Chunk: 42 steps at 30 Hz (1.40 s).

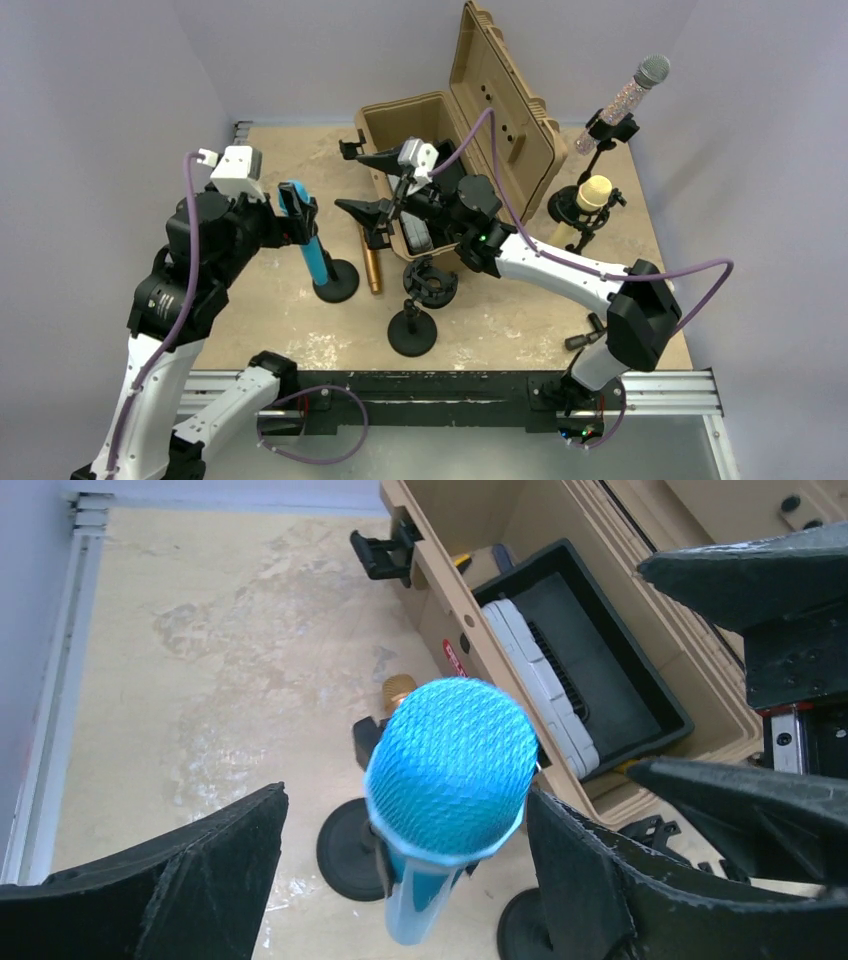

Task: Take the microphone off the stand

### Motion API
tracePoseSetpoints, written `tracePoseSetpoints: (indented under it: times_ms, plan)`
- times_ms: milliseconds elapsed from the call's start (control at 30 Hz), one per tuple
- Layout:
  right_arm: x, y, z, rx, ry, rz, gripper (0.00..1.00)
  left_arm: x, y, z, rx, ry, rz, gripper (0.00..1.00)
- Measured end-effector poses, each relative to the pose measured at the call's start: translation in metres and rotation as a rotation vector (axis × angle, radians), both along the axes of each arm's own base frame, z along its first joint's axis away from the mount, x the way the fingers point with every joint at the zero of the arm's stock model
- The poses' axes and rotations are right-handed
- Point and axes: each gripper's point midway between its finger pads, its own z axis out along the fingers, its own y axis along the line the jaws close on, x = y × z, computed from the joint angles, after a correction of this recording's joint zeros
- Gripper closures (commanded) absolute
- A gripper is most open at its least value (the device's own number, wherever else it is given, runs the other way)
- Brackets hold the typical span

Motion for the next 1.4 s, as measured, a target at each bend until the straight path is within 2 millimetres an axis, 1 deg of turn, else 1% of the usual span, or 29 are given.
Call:
tracePoseSetpoints:
  times_ms: [167,267,433,567,633,667,700,733,767,800,833,867,933,1033,1100,1167,1300,1400]
  plan:
    - [0.006,-0.014,0.011,0.048,0.028,-0.071,0.14,-0.002,0.004,0.005,0.001,-0.033,0.12,0.13]
    - [0.007,-0.019,0.015,0.066,0.035,-0.091,0.14,0.008,0.0,0.0,0.042,-0.019,0.183,0.15]
    - [0.009,-0.024,0.015,0.078,0.051,-0.116,0.14,0.027,-0.005,-0.009,0.095,-0.012,0.28,0.21]
    - [0.01,-0.025,0.014,0.08,0.057,-0.123,0.15,0.035,-0.002,-0.008,0.11,-0.031,0.343,0.36]
    - [0.011,-0.026,0.014,0.081,0.059,-0.128,0.15,0.038,-0.002,-0.008,0.114,-0.035,0.356,0.47]
    - [0.011,-0.026,0.014,0.082,0.059,-0.129,0.15,0.038,-0.002,-0.008,0.113,-0.036,0.355,0.56]
    - [0.011,-0.026,0.014,0.082,0.06,-0.131,0.15,0.039,-0.003,-0.008,0.111,-0.037,0.352,0.62]
    - [0.011,-0.026,0.015,0.083,0.06,-0.132,0.15,0.038,-0.004,-0.007,0.11,-0.043,0.337,0.66]
    - [0.012,-0.026,0.015,0.083,0.06,-0.132,0.15,0.037,-0.005,-0.007,0.099,-0.049,0.328,0.71]
    - [0.011,-0.026,0.014,0.083,0.06,-0.132,0.15,0.035,-0.006,-0.007,0.101,-0.058,0.307,0.8]
    - [0.011,-0.026,0.014,0.082,0.059,-0.131,0.15,0.032,-0.006,-0.007,0.097,-0.07,0.284,0.87]
    - [0.011,-0.026,0.014,0.081,0.058,-0.13,0.15,0.029,-0.006,-0.007,0.094,-0.081,0.264,0.89]
    - [0.009,-0.025,0.013,0.074,0.049,-0.118,0.15,0.019,-0.007,-0.005,0.098,-0.111,0.192,1.0]
    - [-0.002,-0.02,0.012,0.046,0.0,-0.057,0.15,0.002,-0.01,-0.004,0.124,-0.148,0.068,1.0]
    - [-0.014,-0.015,0.01,0.018,-0.05,0.01,0.15,-0.009,-0.013,-0.003,0.155,-0.167,-0.018,1.0]
    - [-0.027,-0.008,0.005,-0.016,-0.11,0.09,0.16,-0.021,-0.021,-0.005,0.202,-0.184,-0.137,1.0]
    - [-0.042,0.011,-0.012,-0.087,-0.201,0.229,0.17,-0.036,-0.038,-0.007,0.292,-0.208,-0.339,1.0]
    - [-0.051,0.021,-0.033,-0.143,-0.24,0.322,0.18,-0.043,-0.046,-0.008,0.324,-0.228,-0.432,1.0]
